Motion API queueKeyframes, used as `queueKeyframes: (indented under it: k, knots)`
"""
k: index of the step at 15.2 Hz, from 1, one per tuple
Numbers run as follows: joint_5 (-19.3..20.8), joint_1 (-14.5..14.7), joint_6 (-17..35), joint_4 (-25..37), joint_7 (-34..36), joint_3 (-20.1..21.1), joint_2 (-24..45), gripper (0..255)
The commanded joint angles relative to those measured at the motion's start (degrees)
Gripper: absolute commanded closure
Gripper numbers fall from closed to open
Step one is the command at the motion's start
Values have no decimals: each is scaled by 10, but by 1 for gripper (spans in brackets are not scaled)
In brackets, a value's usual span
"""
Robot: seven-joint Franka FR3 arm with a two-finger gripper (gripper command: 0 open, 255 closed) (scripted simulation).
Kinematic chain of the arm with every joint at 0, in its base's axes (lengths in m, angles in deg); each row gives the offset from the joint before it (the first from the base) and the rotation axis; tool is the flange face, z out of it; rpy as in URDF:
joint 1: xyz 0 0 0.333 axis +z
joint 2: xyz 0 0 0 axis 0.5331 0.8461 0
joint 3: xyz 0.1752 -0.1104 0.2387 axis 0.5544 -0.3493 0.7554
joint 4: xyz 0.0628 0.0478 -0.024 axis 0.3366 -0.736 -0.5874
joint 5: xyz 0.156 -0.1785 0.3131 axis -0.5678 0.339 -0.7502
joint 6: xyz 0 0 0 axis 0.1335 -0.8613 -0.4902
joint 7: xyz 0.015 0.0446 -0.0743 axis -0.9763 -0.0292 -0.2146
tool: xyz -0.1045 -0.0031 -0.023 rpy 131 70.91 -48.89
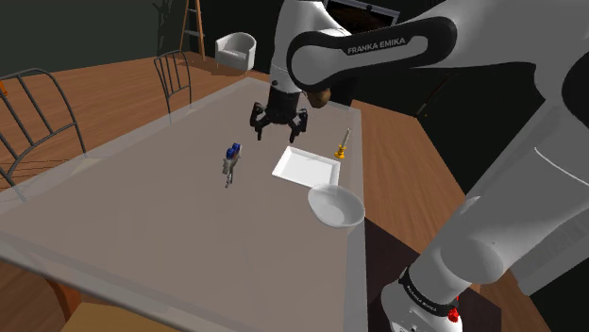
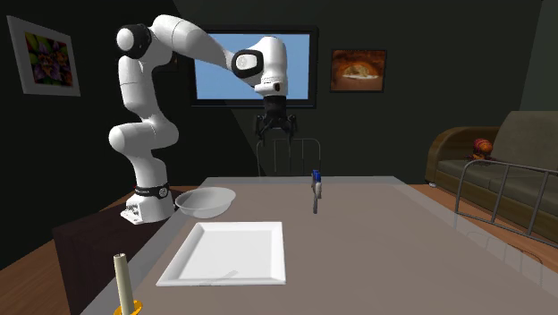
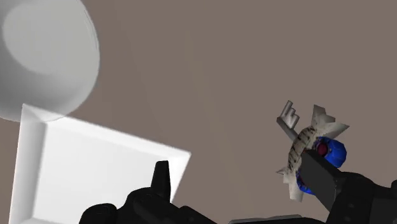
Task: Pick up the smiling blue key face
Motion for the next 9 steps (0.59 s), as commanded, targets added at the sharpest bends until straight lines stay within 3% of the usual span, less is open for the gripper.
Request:
queueKeyframes:
  k: [1,9]
  knots:
    - [18,-4,12,31,48,6,47,0]
    - [87,14,13,201,217,-3,241,0]
